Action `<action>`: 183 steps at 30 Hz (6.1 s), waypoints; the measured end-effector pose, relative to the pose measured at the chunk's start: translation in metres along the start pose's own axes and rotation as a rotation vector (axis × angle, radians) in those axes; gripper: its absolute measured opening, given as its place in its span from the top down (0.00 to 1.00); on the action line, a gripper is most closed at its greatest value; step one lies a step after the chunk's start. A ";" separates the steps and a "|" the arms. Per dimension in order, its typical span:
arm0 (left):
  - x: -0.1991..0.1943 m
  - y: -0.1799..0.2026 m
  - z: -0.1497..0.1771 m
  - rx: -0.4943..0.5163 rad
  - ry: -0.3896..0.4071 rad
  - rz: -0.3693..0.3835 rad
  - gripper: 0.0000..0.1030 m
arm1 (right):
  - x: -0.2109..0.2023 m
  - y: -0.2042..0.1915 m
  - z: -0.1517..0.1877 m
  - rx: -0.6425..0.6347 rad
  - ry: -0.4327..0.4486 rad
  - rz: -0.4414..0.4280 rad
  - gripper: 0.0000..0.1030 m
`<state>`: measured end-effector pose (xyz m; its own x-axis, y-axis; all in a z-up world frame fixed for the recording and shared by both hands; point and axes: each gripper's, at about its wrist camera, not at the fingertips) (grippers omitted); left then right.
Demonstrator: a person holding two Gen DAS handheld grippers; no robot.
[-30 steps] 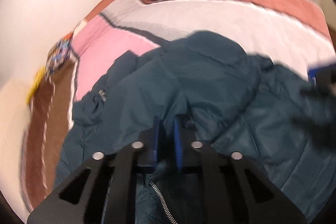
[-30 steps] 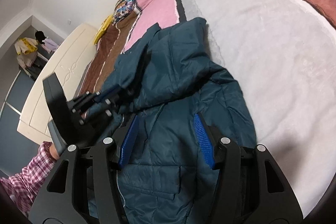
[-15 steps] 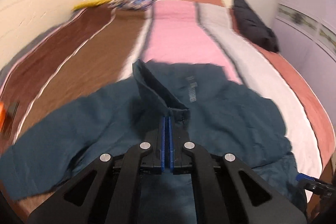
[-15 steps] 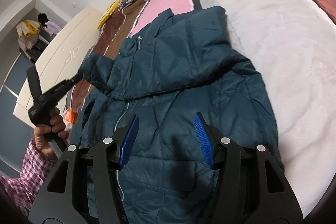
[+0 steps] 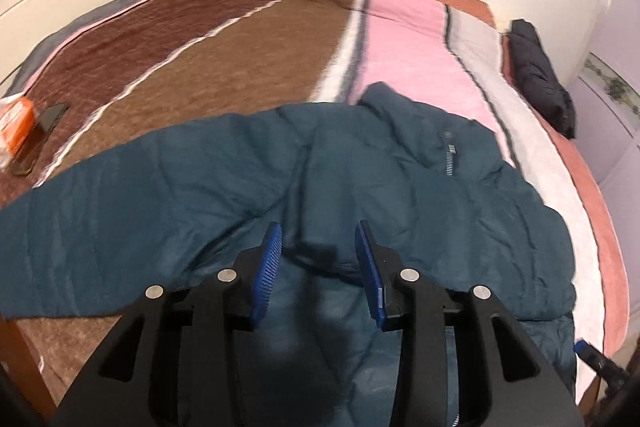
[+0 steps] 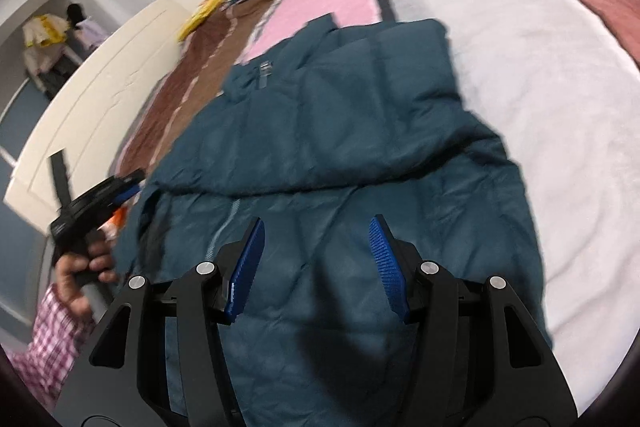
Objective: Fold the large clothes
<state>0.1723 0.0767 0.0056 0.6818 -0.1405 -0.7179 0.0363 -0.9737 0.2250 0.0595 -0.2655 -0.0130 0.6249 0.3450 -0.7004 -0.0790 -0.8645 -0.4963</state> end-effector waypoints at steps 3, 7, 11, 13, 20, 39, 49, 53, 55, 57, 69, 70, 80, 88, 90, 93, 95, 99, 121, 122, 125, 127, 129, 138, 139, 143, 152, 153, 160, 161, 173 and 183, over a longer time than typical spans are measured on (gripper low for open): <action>0.012 0.018 -0.002 0.049 -0.011 0.039 0.63 | 0.002 0.015 -0.009 0.056 0.022 0.031 0.50; 0.040 0.032 -0.002 0.108 -0.041 0.006 0.62 | 0.004 0.022 -0.032 0.095 0.063 0.007 0.57; 0.075 0.025 0.001 0.090 -0.128 -0.061 0.63 | 0.025 0.024 -0.055 0.088 0.070 0.081 0.57; 0.083 0.023 0.003 0.093 -0.153 -0.075 0.62 | 0.045 0.033 -0.064 0.096 0.031 0.146 0.57; 0.090 0.026 0.008 0.133 -0.156 -0.108 0.62 | 0.069 0.031 -0.068 0.045 -0.022 0.256 0.58; -0.031 -0.053 0.022 -0.115 -0.035 -0.045 0.39 | 0.034 -0.073 -0.009 -0.084 -0.060 0.048 0.58; -0.077 -0.172 0.067 -0.422 -0.029 -0.116 0.38 | 0.034 -0.120 0.016 -0.168 -0.096 0.004 0.57; -0.085 -0.222 0.086 -0.606 -0.006 -0.080 0.38 | 0.035 -0.132 0.023 -0.196 -0.103 -0.002 0.57; -0.085 -0.242 0.094 -0.695 0.005 -0.052 0.38 | 0.036 -0.138 0.025 -0.210 -0.107 -0.002 0.57; -0.083 -0.258 0.100 -0.770 0.007 -0.028 0.38 | 0.039 -0.141 0.026 -0.217 -0.110 0.000 0.57; -0.044 -0.297 0.107 -0.998 0.008 0.044 0.38 | 0.054 -0.148 0.030 -0.220 -0.144 0.017 0.57; -0.040 -0.300 0.110 -1.026 0.004 0.043 0.38 | 0.054 -0.147 0.029 -0.220 -0.145 0.018 0.57; -0.041 -0.310 0.099 -1.040 0.081 -0.031 0.72 | 0.061 -0.142 0.028 -0.204 -0.150 0.022 0.57; -0.078 -0.279 0.051 -0.753 0.196 -0.150 0.97 | 0.052 -0.127 0.022 -0.167 -0.125 0.016 0.57; -0.095 -0.260 0.032 -0.650 0.241 -0.168 0.97 | 0.048 -0.124 0.020 -0.159 -0.113 0.014 0.57; -0.116 -0.226 0.003 -0.510 0.311 -0.166 0.97 | 0.040 -0.117 0.016 -0.147 -0.090 0.010 0.57; -0.132 -0.198 -0.018 -0.412 0.359 -0.144 0.97 | 0.034 -0.111 0.013 -0.134 -0.074 0.009 0.57; -0.149 -0.132 -0.057 -0.229 0.423 -0.066 0.97 | 0.021 -0.095 0.008 -0.102 -0.044 0.011 0.57; 0.034 0.130 0.038 0.356 -0.128 0.263 0.64 | -0.019 0.008 -0.007 0.107 0.044 0.049 0.56; 0.035 0.129 0.040 0.350 -0.149 0.271 0.57 | -0.017 0.008 -0.007 0.108 0.039 0.047 0.56; 0.032 0.130 0.045 0.350 -0.159 0.285 0.46 | -0.011 0.007 -0.006 0.107 0.026 0.038 0.56; 0.024 0.126 0.051 0.332 -0.175 0.308 0.42 | -0.010 0.005 -0.004 0.100 0.022 0.037 0.56; 0.017 0.120 0.055 0.302 -0.184 0.337 0.39 | -0.010 0.001 -0.003 0.089 0.017 0.034 0.56; 0.005 0.080 0.066 0.104 -0.242 0.391 0.34 | -0.006 -0.032 0.001 0.003 -0.001 0.026 0.56; -0.003 0.070 0.066 0.077 -0.228 0.401 0.34 | -0.006 -0.038 0.001 -0.019 0.001 0.028 0.56; -0.036 0.036 0.071 0.056 -0.157 0.366 0.34 | 0.001 -0.084 0.006 -0.200 0.012 0.045 0.56; -0.076 -0.041 0.078 -0.060 -0.069 0.237 0.34 | 0.058 -0.228 0.052 -0.820 0.106 0.196 0.45; -0.078 -0.047 0.079 -0.073 -0.067 0.236 0.34 | 0.069 -0.239 0.060 -0.901 0.131 0.237 0.45; -0.082 -0.075 0.080 -0.126 -0.049 0.243 0.34 | 0.137 -0.279 0.101 -1.290 0.219 0.462 0.45; -0.083 -0.077 0.081 -0.129 -0.049 0.244 0.34 | 0.146 -0.279 0.102 -1.305 0.208 0.476 0.45; -0.078 -0.075 0.072 -0.113 -0.045 0.240 0.34 | 0.092 -0.233 0.010 -0.734 0.238 0.298 0.89; -0.069 -0.051 0.039 -0.007 -0.008 0.198 0.34 | 0.057 -0.100 -0.026 -0.123 0.048 0.065 0.46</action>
<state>0.0945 0.1294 0.0179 0.6706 -0.3302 -0.6643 -0.0927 -0.9258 0.3666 0.1229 -0.1688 0.0103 0.6582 0.2713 -0.7023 -0.0266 -0.9238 -0.3819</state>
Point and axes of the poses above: each gripper's, at about its wrist camera, not at the fingertips, and x roughly the way its jaws point, y to its right, z to its underside, and after that the axes turned 2 degrees about z, right-handed
